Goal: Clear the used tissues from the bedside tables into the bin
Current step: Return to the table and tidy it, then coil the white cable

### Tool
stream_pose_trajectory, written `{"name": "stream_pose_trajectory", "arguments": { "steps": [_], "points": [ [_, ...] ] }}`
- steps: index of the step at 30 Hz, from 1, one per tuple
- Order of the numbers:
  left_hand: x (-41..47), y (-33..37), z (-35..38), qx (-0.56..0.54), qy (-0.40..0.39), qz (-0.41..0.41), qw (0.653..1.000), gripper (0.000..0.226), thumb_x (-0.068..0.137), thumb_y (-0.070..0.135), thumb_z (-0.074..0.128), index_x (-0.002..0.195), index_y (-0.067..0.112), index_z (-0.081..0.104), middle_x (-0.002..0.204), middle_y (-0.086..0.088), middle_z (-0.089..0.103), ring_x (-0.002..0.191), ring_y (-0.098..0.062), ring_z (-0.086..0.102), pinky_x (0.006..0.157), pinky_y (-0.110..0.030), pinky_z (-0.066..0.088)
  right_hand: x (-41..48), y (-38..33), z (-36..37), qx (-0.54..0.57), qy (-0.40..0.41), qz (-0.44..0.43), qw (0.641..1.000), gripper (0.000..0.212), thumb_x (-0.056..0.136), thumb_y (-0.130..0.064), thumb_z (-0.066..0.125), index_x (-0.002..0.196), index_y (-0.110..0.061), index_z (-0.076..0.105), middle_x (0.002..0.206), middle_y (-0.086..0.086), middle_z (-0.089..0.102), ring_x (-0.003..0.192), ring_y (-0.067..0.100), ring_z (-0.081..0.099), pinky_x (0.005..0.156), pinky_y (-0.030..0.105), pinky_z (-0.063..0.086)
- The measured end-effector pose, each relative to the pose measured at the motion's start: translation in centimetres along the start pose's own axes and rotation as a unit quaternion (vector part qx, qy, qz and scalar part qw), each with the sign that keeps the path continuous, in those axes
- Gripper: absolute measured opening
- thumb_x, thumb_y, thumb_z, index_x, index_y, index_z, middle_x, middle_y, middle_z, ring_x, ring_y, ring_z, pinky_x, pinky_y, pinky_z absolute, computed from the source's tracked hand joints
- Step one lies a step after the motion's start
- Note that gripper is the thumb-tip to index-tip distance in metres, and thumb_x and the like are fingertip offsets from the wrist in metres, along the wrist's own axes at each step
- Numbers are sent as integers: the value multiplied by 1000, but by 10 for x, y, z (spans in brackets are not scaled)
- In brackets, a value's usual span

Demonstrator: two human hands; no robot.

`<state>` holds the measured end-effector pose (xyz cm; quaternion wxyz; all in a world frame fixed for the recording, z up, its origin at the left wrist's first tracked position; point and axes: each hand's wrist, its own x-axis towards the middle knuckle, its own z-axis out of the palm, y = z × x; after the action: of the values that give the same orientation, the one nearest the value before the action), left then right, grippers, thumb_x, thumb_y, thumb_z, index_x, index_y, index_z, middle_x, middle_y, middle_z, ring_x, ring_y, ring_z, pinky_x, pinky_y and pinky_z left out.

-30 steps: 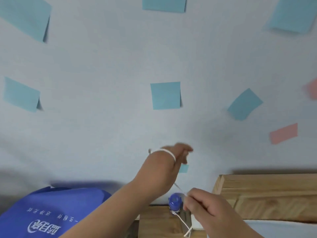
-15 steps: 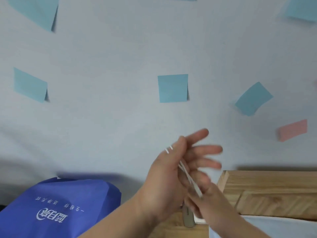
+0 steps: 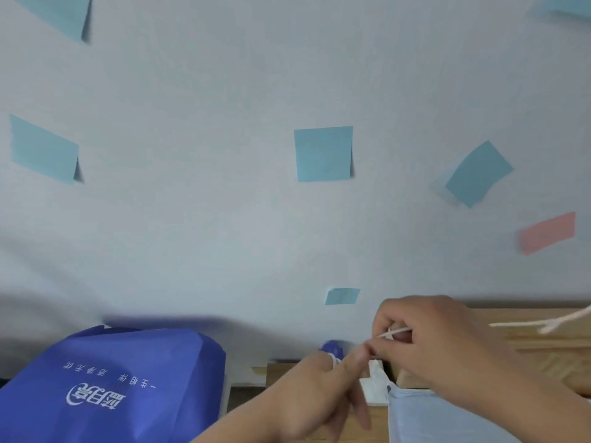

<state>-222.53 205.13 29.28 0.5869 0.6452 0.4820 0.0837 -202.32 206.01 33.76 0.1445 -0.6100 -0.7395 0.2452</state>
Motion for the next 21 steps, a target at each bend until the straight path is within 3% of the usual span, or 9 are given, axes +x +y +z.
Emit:
{"name": "stream_pose_trajectory", "arguments": {
  "steps": [2,4,6,8,11,14,16,18,21],
  "points": [
    [-2,10,4,-174,-80,-4,981,110,75,101,37,74,-4,71,38,4,44,40,-13,38,50,-26,36,11,8,8,186,26,14,982,27,68,-61,76,77,-36,73,66,-4,68,54,0,49,56,23,40],
    [-4,25,3,-373,-116,73,918,75,92,75,54,72,6,75,37,4,46,36,-11,37,47,-25,34,14,11,27,349,7,33,937,28,73,-55,81,69,-28,75,60,0,65,58,7,54,60,27,42],
    [0,39,-3,-492,-86,149,853,59,98,60,53,81,11,81,44,0,58,38,-12,51,47,-23,45,8,7,56,407,-34,44,912,27,85,-51,68,66,-31,73,57,-8,65,54,4,58,57,20,44],
    [12,48,-13,-520,1,198,831,60,101,56,45,96,11,84,65,-8,74,54,-17,68,56,-24,56,-1,3,83,388,-43,55,919,39,101,-39,59,64,-32,70,51,-7,57,47,2,50,52,16,40],
    [28,33,-24,-369,186,238,879,58,106,58,37,119,21,79,105,-6,83,95,-18,79,81,-23,60,-9,-1,98,324,-39,53,944,31,105,-35,53,78,-25,63,53,-6,46,49,3,43,56,17,35],
    [34,-3,-25,-64,273,225,933,39,105,53,39,126,41,69,115,15,80,111,0,70,92,-14,53,-10,1,77,206,-12,28,978,24,96,-46,55,85,-25,52,62,-10,51,59,4,49,57,19,38],
    [34,-23,-25,88,241,187,948,38,104,52,42,113,37,75,106,14,79,102,2,68,95,-28,54,-11,2,50,84,-3,3,996,22,93,-54,50,91,-33,51,72,-22,59,68,1,53,64,18,42],
    [30,-33,-23,130,173,162,963,65,101,71,36,82,21,72,75,3,70,73,-11,62,78,-42,53,-7,6,31,0,0,-32,1000,22,92,-59,45,96,-40,54,88,-32,61,78,0,56,65,19,43],
    [16,-25,-10,31,21,88,995,87,84,96,32,64,20,71,53,3,62,54,-10,57,62,-28,50,6,11,17,-13,5,-53,998,13,90,-57,58,95,-46,64,92,-23,68,84,2,61,67,19,45]
  ]
}}
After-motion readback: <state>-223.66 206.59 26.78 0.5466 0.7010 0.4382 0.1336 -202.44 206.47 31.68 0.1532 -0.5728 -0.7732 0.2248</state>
